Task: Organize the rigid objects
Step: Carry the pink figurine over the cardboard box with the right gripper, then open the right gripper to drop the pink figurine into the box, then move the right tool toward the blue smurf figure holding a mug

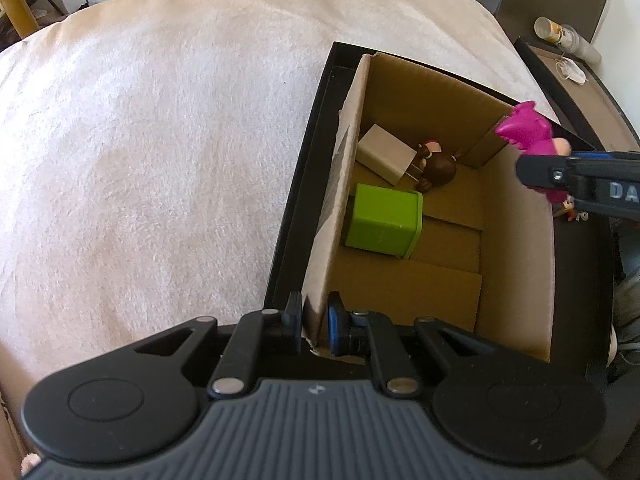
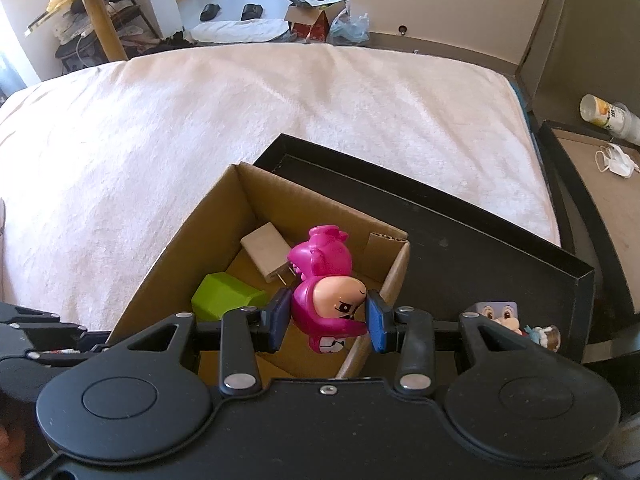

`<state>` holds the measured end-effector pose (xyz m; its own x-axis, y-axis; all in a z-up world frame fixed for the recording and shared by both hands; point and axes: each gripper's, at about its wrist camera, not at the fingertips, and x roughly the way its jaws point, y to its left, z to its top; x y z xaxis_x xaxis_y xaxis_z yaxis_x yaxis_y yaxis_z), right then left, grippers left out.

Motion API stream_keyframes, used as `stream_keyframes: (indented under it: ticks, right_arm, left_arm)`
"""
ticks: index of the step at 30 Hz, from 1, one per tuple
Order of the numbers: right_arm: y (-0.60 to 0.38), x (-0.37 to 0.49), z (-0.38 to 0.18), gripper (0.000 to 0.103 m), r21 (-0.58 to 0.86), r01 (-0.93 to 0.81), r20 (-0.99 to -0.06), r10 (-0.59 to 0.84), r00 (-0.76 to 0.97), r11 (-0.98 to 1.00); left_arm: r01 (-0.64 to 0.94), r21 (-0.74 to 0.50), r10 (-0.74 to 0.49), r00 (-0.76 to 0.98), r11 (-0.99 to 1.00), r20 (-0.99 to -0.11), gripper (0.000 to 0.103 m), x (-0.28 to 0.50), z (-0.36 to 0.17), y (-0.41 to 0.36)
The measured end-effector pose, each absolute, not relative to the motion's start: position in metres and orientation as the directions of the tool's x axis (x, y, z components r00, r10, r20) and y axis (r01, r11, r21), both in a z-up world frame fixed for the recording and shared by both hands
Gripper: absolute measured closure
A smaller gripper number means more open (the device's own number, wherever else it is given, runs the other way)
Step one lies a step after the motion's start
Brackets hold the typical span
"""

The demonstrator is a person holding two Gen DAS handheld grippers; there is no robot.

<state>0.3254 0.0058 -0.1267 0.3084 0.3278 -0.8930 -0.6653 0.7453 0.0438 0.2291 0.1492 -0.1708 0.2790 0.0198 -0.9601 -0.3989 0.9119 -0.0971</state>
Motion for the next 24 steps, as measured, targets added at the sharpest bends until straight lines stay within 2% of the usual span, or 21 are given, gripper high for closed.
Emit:
stream_keyframes:
  ticks: [6,10,24]
  right_arm:
    - [0.012,0.327,-0.135,0.063,0.012,-0.671,-0.895,0.306,0.323,0.741]
    - [0.007,0.327,-0.134,0.055,-0.019,-0.653,-0.886,0.29,0.361,0.757]
    - [-0.034,0.329,-0.128,0.05,0.019,-0.611,-0.875,0.308,0.373,0.792]
  left_arm:
    - [-0.401,-0.101,0.015,0.276,0.911,-0.961,0.091,0.23,-0.171,0.15]
    - [-0.396,-0.097,0.017,0.274,0.913,-0.961,0.091,0.23,-0.171,0.15]
    - [-0.391,-0.076,0.032,0.263,0.917,-0.964,0.091,0.232,-0.172,0.146]
